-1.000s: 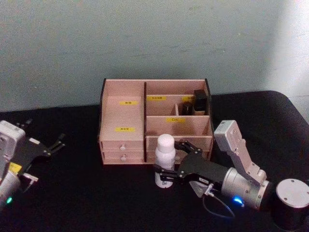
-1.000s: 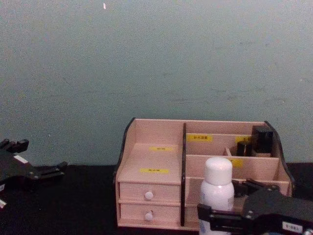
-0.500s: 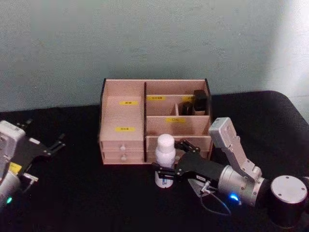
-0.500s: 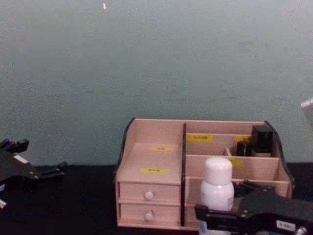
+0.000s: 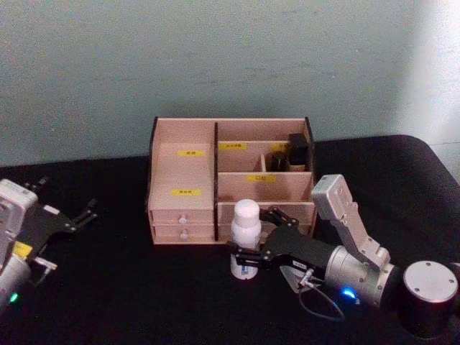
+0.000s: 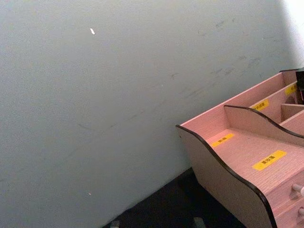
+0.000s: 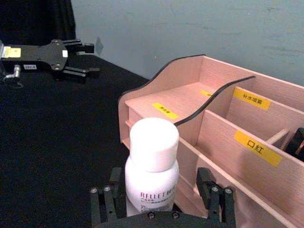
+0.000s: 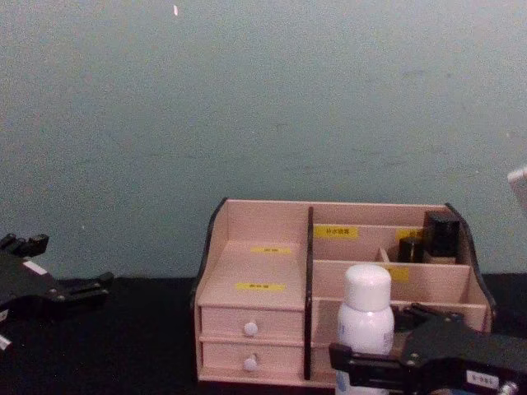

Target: Pick up the facial cleanser and watermelon frost from the table and place them into the tiered storage box.

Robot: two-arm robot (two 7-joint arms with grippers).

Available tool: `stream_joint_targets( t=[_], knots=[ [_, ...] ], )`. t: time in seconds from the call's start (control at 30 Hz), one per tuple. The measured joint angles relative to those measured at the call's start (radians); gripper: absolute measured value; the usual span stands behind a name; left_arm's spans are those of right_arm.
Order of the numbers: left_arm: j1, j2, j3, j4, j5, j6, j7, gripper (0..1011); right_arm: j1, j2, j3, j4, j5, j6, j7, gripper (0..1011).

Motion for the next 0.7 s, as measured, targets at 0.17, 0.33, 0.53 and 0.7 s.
stream_joint_targets(
  t=[0.17, 0.33, 0.53, 0.7],
  knots=[
    [0.000, 0.000, 0.000, 0.000, 0.000, 0.000, 0.000, 1001, 0.000, 0.000, 0.000, -0.001, 0.000, -0.001, 0.000, 960],
    [0.000, 0.000, 0.000, 0.000, 0.000, 0.000, 0.000, 1001, -0.001, 0.001, 0.000, -0.001, 0.000, -0.002, 0.000, 863],
    [0.000, 0.000, 0.000, 0.000, 0.000, 0.000, 0.000, 1001, -0.001, 0.001, 0.000, -0.001, 0.000, -0.002, 0.001, 684],
    [0.000, 0.000, 0.000, 0.000, 0.000, 0.000, 0.000, 1001, -0.001, 0.001, 0.000, -0.001, 0.000, -0.003, 0.001, 594]
  ],
)
